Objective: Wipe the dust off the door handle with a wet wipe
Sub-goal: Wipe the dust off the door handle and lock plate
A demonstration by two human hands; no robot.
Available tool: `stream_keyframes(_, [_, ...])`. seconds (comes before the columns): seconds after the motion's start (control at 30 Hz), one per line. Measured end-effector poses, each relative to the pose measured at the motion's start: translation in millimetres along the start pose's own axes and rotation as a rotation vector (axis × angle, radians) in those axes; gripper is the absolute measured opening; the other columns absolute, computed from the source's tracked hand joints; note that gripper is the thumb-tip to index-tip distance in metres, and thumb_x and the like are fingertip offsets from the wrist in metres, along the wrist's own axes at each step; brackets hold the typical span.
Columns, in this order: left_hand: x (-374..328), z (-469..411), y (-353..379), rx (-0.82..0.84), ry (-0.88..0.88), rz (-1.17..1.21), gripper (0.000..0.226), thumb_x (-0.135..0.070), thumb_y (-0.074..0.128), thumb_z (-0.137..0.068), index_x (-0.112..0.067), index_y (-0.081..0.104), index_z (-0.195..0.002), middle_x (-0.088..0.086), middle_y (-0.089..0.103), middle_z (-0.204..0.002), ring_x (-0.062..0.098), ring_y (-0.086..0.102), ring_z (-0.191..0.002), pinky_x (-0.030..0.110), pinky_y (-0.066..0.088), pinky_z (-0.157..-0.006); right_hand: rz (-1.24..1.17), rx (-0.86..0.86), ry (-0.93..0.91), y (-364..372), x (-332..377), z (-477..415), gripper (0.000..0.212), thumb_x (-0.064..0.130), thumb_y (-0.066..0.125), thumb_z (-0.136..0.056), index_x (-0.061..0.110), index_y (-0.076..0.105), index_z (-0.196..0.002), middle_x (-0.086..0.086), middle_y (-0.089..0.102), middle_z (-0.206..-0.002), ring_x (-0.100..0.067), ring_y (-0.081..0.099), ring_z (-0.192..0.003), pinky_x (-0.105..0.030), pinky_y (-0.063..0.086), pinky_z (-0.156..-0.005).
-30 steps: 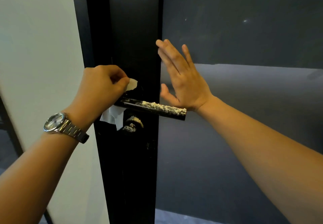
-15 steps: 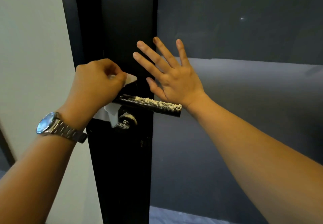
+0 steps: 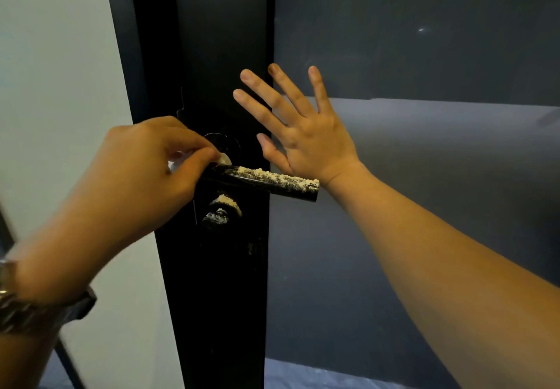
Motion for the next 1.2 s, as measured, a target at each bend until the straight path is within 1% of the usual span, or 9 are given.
stream_keyframes(0.17, [-38.4,-7.7,15.7,0.158,0.14,-0.017,0.024,-0.022,0.052,-0.085,-0.021,0.07,-0.1,-0.006,0.06,-0.086,0.007,0.055,-0.076,0.009,0.036,-0.068,0.001,0.012,-0.007,0.4,0.7,-0.5,0.051,0.036,0.038,-0.095,0.02,0.04,-0.143,-0.004,0.039,-0.148,-0.029,0.036,-0.137,-0.057,0.02,-0.11])
stream_keyframes(0.23, [-43.0,-11.0,22.7,0.223,0.171,-0.009,0.025,-0.017,0.052,-0.086,-0.024,0.069,-0.103,-0.014,0.056,-0.083,0.004,0.054,-0.075,0.009,0.036,-0.066,0.009,0.012,-0.009,0.9,0.1,0.1,0.051,0.036,0.037,-0.095,0.019,0.04,-0.143,-0.005,0.039,-0.149,-0.029,0.036,-0.137,-0.057,0.02,-0.11])
stream_keyframes(0.37, [-25.2,-12.3,12.5,0.375,0.145,0.133,0.032,-0.044,0.049,-0.072,-0.036,0.07,-0.095,-0.024,0.06,-0.081,-0.002,0.06,-0.077,0.011,0.036,-0.066,0.025,0.004,-0.008,1.5,0.7,0.7,0.05,0.035,0.036,-0.096,0.019,0.039,-0.143,-0.005,0.039,-0.148,-0.029,0.036,-0.137,-0.058,0.021,-0.11])
stream_keyframes(0.47, [-31.3,-16.3,14.7,0.383,0.188,0.124,0.021,-0.025,0.062,-0.073,-0.033,0.072,-0.09,-0.023,0.063,-0.076,-0.014,0.057,-0.076,0.003,0.041,-0.062,0.026,-0.015,-0.005,0.4,-0.5,0.4,0.05,0.035,0.037,-0.095,0.019,0.04,-0.143,-0.005,0.04,-0.148,-0.029,0.038,-0.136,-0.058,0.022,-0.109])
stream_keyframes(0.6, [-57.9,-23.7,33.0,0.363,0.235,0.163,0.019,-0.024,0.068,-0.072,-0.031,0.073,-0.089,-0.022,0.065,-0.076,-0.018,0.057,-0.072,-0.004,0.038,-0.068,0.097,-0.031,-0.011,1.8,-0.3,0.3,0.051,0.039,0.042,-0.097,0.02,0.039,-0.144,-0.004,0.041,-0.147,-0.029,0.039,-0.135,-0.058,0.026,-0.108])
stream_keyframes(0.7, [-57.1,-24.7,37.2,0.387,0.228,0.22,0.018,-0.027,0.068,-0.07,-0.033,0.072,-0.087,-0.024,0.065,-0.075,-0.018,0.058,-0.072,-0.004,0.038,-0.067,0.104,-0.032,-0.013,2.8,0.5,1.2,0.053,0.041,0.045,-0.096,0.02,0.037,-0.144,-0.004,0.04,-0.148,-0.029,0.038,-0.136,-0.057,0.025,-0.109])
stream_keyframes(0.83, [-39.5,-24.1,30.6,0.402,0.156,0.296,0.028,-0.043,0.062,-0.058,-0.035,0.072,-0.083,-0.018,0.068,-0.074,-0.009,0.061,-0.074,-0.002,0.04,-0.063,0.055,-0.027,-0.011,2.0,-0.4,1.5,0.051,0.037,0.039,-0.096,0.02,0.038,-0.144,-0.005,0.039,-0.149,-0.029,0.037,-0.136,-0.058,0.023,-0.109])
stream_keyframes(1.0, [-53.7,-23.1,51.4,0.455,0.141,0.398,0.026,-0.042,0.064,-0.061,-0.036,0.073,-0.085,-0.021,0.07,-0.083,-0.013,0.061,-0.082,-0.001,0.04,-0.073,0.152,-0.026,-0.012,2.4,0.4,0.3,0.054,0.049,0.04,-0.098,0.021,0.038,-0.144,-0.002,0.04,-0.148,-0.028,0.039,-0.136,-0.057,0.028,-0.107])
stream_keyframes(1.2, [-39.6,-21.8,50.1,0.483,0.097,0.493,0.024,-0.037,0.069,-0.06,-0.034,0.073,-0.084,-0.019,0.072,-0.084,-0.004,0.065,-0.081,0.003,0.045,-0.072,0.105,-0.024,-0.014,1.9,0.4,1.9,0.051,0.038,0.042,-0.098,0.02,0.037,-0.145,-0.003,0.039,-0.149,-0.028,0.037,-0.136,-0.057,0.025,-0.108])
Point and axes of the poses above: each hand's wrist, its own z-axis away from the middle knuckle, its own y-axis out of the palm, x = y × z, the point moved 10 cm from there along -z, towards the middle knuckle
